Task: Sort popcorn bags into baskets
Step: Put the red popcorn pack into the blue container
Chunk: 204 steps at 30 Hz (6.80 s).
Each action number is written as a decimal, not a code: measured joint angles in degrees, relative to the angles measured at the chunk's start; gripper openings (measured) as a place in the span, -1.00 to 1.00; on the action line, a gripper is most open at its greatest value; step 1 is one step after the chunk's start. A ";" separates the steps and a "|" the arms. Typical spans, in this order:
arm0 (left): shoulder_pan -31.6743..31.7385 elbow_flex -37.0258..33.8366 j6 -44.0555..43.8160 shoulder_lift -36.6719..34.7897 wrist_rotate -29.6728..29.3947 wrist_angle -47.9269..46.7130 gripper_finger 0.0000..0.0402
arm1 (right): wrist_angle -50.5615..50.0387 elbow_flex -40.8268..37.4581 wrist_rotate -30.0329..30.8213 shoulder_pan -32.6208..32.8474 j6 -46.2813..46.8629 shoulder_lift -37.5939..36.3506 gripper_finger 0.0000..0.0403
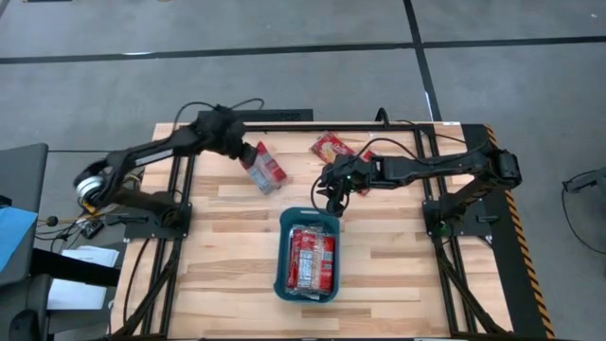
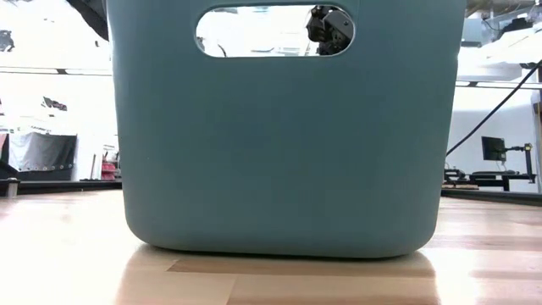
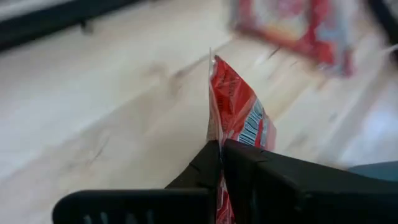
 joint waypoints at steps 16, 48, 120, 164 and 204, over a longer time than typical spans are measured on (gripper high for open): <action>-12.58 0.14 -9.56 -18.91 6.20 4.13 -1.00 | -11.44 -0.03 11.34 -3.88 -3.07 -10.72 -0.47; -43.43 32.95 -2.79 22.87 9.73 -5.77 -1.00 | -22.78 0.00 12.16 -8.00 -1.05 -17.56 -0.47; -31.11 52.93 12.00 32.66 -7.81 -25.18 -0.03 | -22.33 -0.02 21.71 -11.11 3.47 -13.99 -0.47; 1.19 8.69 -2.71 32.51 17.55 8.36 -0.03 | 6.16 3.27 -6.49 -15.02 0.39 26.25 -0.47; -1.64 16.17 -1.51 19.19 8.21 4.01 -0.99 | -15.64 3.17 5.26 -13.81 1.45 -5.06 -0.47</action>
